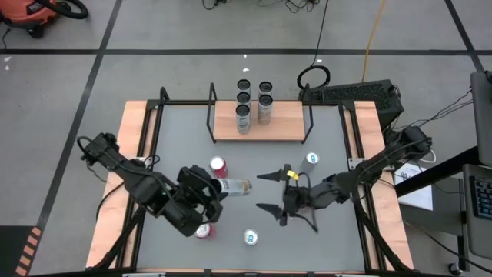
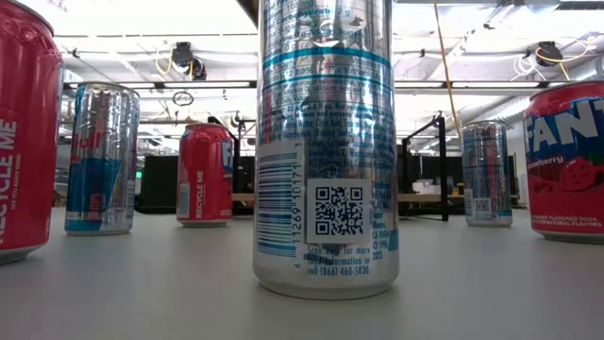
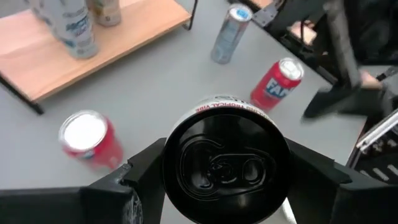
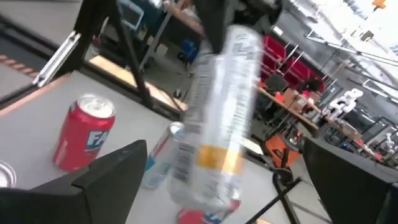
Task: Place canned beverage on shelf
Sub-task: Put the white yellow soda can aligned with the other white yellow soda cans on the shelf
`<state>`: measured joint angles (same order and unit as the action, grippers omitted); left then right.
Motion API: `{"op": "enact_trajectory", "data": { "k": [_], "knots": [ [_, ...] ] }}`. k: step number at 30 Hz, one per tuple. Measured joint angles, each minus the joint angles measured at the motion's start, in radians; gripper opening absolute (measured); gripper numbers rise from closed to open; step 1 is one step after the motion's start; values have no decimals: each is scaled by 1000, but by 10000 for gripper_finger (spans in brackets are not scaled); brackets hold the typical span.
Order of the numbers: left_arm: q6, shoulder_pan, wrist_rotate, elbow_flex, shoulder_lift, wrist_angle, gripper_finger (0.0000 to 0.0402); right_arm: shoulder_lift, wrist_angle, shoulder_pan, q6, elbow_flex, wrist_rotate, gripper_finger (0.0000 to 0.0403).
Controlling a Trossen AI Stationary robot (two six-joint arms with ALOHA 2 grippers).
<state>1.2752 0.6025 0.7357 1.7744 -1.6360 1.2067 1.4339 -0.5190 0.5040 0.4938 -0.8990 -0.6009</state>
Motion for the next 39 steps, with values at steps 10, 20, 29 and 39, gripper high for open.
{"op": "enact_trajectory", "data": {
  "k": [10,20,29,39],
  "knots": [
    [-54,-49,12,0,-49,-86,248,165,-5,-1,25,-98,-137,394],
    [-50,-60,9,0,-82,-104,248,244,0,-39,14,-159,-149,393],
    [-50,-82,11,0,-80,-128,248,251,9,-75,31,-164,-188,383],
    [-51,-126,-4,0,-80,-127,248,250,27,-87,39,-164,-190,262]
  ]
}}
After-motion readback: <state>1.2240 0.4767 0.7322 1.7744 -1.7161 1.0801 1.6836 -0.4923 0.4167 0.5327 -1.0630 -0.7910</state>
